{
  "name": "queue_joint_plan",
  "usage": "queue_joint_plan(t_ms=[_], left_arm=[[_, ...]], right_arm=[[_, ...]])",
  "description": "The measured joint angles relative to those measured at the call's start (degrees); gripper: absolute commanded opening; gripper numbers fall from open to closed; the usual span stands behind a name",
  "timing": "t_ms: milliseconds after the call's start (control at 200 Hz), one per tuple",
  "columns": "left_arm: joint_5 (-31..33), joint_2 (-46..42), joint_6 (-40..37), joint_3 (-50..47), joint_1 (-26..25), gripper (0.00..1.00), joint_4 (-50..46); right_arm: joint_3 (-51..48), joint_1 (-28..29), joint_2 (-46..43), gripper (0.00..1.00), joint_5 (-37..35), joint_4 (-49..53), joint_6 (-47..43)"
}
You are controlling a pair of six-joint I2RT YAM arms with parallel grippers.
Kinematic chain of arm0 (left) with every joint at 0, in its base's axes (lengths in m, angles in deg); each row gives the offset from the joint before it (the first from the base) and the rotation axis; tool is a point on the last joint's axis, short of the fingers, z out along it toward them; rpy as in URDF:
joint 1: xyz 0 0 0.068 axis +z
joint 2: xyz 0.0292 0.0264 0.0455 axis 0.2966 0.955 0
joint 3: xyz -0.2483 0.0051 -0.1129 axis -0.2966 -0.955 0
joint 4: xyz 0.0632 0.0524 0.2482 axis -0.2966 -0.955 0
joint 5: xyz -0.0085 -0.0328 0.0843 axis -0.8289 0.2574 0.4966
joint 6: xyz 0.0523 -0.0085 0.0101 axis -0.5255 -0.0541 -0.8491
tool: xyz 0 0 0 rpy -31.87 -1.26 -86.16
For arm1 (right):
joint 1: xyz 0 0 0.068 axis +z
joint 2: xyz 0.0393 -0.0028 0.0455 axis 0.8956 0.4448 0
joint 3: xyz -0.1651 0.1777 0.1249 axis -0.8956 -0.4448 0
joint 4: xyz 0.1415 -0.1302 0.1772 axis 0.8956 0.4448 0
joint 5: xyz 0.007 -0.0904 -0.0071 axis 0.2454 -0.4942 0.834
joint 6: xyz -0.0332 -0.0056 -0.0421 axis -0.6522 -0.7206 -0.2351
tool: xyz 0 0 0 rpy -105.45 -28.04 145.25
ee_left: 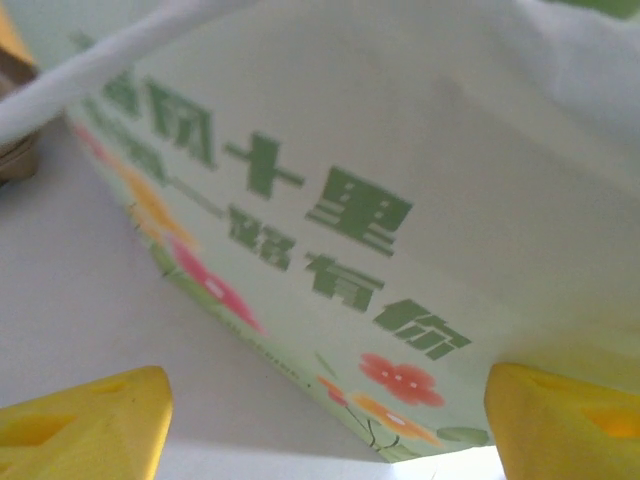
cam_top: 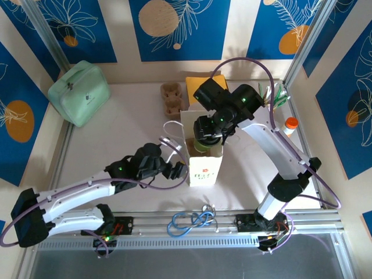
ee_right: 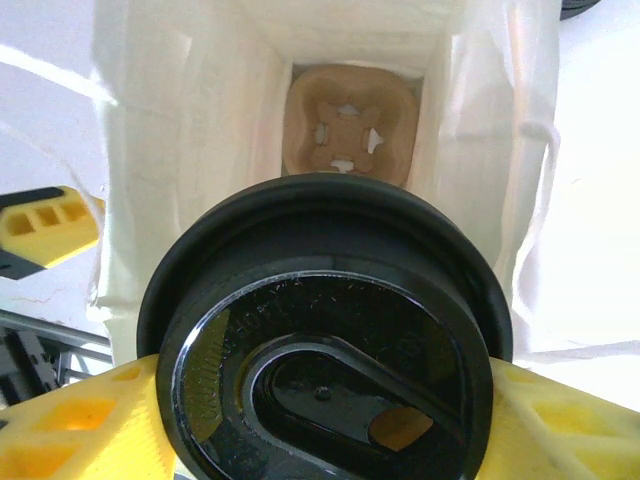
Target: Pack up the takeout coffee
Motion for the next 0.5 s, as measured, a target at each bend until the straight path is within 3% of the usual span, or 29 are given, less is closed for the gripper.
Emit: queue_joint_plan(t_ms=[215, 500], left_arm=[[0.9, 4.7, 0.0, 0.0, -1.9, 0.80, 4.3], [3.1, 1.6, -2.4, -1.7, -2.0, 0.84, 4.9]], right_arm=[[-1.1, 0.4, -0.1, 0.64, 0.8, 0.0, 0.0], [-1.5, 2.0, 0.0, 0.64, 0.8, 0.0, 0.0]])
